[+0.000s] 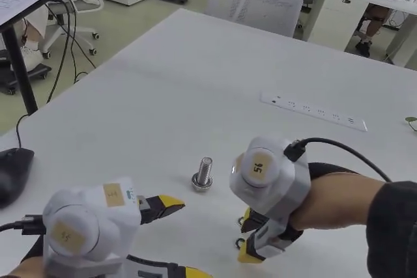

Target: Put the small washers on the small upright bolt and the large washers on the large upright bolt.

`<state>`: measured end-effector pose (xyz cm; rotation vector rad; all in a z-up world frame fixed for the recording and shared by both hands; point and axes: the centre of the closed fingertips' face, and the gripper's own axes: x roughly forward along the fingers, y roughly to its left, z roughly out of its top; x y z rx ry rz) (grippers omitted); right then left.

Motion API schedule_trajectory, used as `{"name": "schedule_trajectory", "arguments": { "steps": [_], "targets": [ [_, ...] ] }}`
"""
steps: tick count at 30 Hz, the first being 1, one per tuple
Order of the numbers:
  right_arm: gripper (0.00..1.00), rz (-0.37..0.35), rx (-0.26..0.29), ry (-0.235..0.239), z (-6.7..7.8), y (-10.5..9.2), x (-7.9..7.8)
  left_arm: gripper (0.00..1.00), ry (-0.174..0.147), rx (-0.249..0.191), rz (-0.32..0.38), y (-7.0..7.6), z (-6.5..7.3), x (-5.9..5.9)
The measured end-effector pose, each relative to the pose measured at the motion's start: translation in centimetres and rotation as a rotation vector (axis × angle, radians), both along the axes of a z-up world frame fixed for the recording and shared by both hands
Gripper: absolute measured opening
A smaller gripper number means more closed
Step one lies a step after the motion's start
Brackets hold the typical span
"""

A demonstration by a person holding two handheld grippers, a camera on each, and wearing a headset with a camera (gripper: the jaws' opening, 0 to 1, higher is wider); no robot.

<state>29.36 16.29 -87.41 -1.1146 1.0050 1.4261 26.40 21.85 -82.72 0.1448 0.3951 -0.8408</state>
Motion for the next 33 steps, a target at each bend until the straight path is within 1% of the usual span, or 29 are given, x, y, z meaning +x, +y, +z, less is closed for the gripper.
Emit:
{"name": "schedule_trajectory", "arguments": {
  "steps": [10, 14, 18, 20, 23, 29, 31, 33],
  "targets": [
    [0.26, 0.021, -0.009, -0.013, -0.38, -0.07, 0.06, 0.65, 0.0, -0.002, 0.002, -0.03, -0.1, 0.0],
    [0.25, 0.046, -0.01, -0.031, -0.47, -0.12, 0.14, 0.64, 0.0, -0.003, 0.002, -0.07, -0.15, -0.05],
    [0.24, 0.058, -0.01, -0.035, -0.43, -0.09, 0.04, 0.64, -0.001, -0.005, 0.002, -0.06, -0.17, -0.08],
    [0.24, 0.053, -0.011, -0.034, -0.43, -0.11, 0.06, 0.64, -0.001, -0.006, 0.002, -0.07, -0.16, -0.1],
    [0.19, 0.052, -0.014, -0.04, -0.45, -0.14, 0.17, 0.64, -0.001, -0.006, 0.002, -0.05, -0.18, -0.14],
    [0.18, 0.052, -0.017, -0.04, -0.46, -0.13, 0.14, 0.64, -0.001, -0.006, 0.002, -0.04, -0.19, -0.16],
    [0.15, 0.059, -0.018, -0.048, -0.48, -0.17, 0.19, 0.64, 0.0, -0.007, 0.001, -0.05, -0.21, -0.15],
    [0.15, 0.06, -0.016, -0.048, -0.46, -0.23, 0.24, 0.64, 0.001, -0.008, 0.001, -0.05, -0.22, -0.15]
  ]
}}
